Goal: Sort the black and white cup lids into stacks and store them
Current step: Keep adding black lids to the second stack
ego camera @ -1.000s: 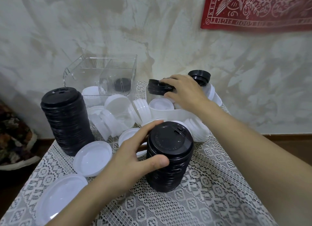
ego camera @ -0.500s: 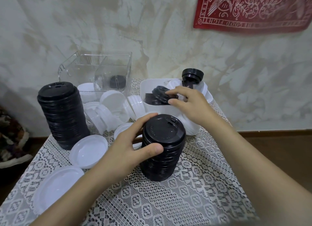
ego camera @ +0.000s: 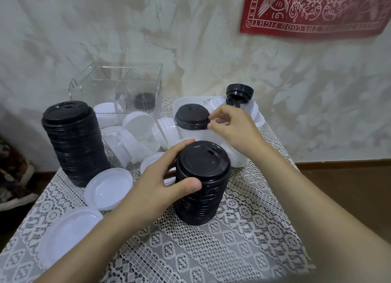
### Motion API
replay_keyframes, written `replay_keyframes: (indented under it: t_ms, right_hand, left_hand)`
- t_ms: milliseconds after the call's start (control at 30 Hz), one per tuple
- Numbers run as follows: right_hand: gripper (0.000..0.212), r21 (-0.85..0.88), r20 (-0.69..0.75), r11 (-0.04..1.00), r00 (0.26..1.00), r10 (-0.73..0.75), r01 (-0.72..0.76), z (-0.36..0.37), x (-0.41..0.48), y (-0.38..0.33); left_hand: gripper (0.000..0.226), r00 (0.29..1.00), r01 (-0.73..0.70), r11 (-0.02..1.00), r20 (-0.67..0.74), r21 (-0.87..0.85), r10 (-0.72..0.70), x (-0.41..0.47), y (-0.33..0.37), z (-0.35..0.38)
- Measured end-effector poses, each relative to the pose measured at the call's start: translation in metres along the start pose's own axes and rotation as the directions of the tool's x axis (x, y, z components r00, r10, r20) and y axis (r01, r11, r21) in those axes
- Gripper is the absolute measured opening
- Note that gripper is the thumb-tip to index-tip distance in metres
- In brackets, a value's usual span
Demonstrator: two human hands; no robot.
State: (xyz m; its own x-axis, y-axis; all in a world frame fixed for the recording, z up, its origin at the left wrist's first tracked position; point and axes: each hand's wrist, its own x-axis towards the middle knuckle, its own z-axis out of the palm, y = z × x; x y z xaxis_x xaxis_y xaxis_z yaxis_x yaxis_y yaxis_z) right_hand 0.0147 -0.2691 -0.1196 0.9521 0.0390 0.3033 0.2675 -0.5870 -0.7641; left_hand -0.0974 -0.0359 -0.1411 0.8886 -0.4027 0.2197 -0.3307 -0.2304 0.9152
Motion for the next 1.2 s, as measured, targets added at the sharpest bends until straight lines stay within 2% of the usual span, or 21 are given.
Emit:
replay_keyframes:
  t_ms: [133, 233, 333, 500, 567, 667, 767, 867, 1000, 1100, 1200]
  right_hand:
    - [0.015, -0.03, 0.001, 0.999, 0.999, -0.037, 0.037, 0.002, 0.001, 0.0]
    - [0.034, -0.014, 0.052, 0.999, 0.998, -0.041, 0.042, 0.007, 0.004, -0.01]
    - [0.046, -0.072, 0.114, 0.997, 0.993, -0.018, 0.026, 0.012, 0.01, -0.014]
    - [0.048, -0.106, 0.064, 0.994, 0.998, -0.015, 0.022, 0.018, 0.014, -0.015]
    - [0.045, -0.07, 0.02, 0.997, 1.0, -0.019, 0.02, 0.013, 0.011, -0.015]
    - [0.04, 0.105, -0.02, 0.994, 1.0, -0.015, 0.017, -0.007, -0.003, -0.023]
    - [0.032, 0.28, 0.066, 0.96, 0.997, -0.049, 0.029, -0.036, -0.035, -0.047]
    - [0.039, 0.314, 0.199, 0.947, 0.972, -0.129, 0.061, -0.059, -0.071, -0.067]
    - [0.052, 0.245, 0.362, 0.967, 0.919, -0.155, 0.067, -0.066, -0.1, -0.07]
    - [0.057, 0.122, 0.393, 0.987, 0.908, -0.143, 0.103, -0.059, -0.106, -0.066]
    - [0.055, 0.116, 0.421, 0.99, 0.899, -0.121, 0.079, -0.054, -0.106, -0.063]
  left_hand:
    - [0.089, 1.0, -0.007, 1.0, -0.003, -0.003, 0.007, 0.0, 0.001, 0.001]
    - [0.088, 1.0, -0.002, 1.0, -0.009, -0.007, 0.002, 0.0, 0.001, 0.0]
    - [0.088, 1.0, 0.002, 1.0, -0.006, -0.007, -0.002, 0.0, 0.001, 0.0]
    - [0.088, 1.0, -0.003, 1.0, -0.002, -0.013, 0.003, 0.001, 0.0, 0.0]
    - [0.09, 1.0, -0.005, 1.0, -0.006, -0.01, 0.005, 0.0, 0.0, 0.0]
    - [0.095, 1.0, 0.001, 1.0, 0.002, -0.004, -0.001, 0.0, -0.001, 0.0]
    - [0.096, 1.0, 0.006, 1.0, 0.009, -0.011, -0.006, -0.001, -0.002, -0.001]
    - [0.097, 1.0, -0.003, 1.0, 0.003, -0.02, 0.003, -0.001, -0.001, 0.001]
    - [0.093, 1.0, -0.01, 0.998, 0.022, -0.057, 0.011, -0.002, 0.003, 0.002]
    - [0.094, 1.0, -0.019, 0.997, 0.019, -0.078, 0.021, -0.002, 0.005, 0.003]
    - [0.097, 0.999, -0.028, 0.997, 0.04, -0.073, 0.031, -0.001, 0.002, 0.002]
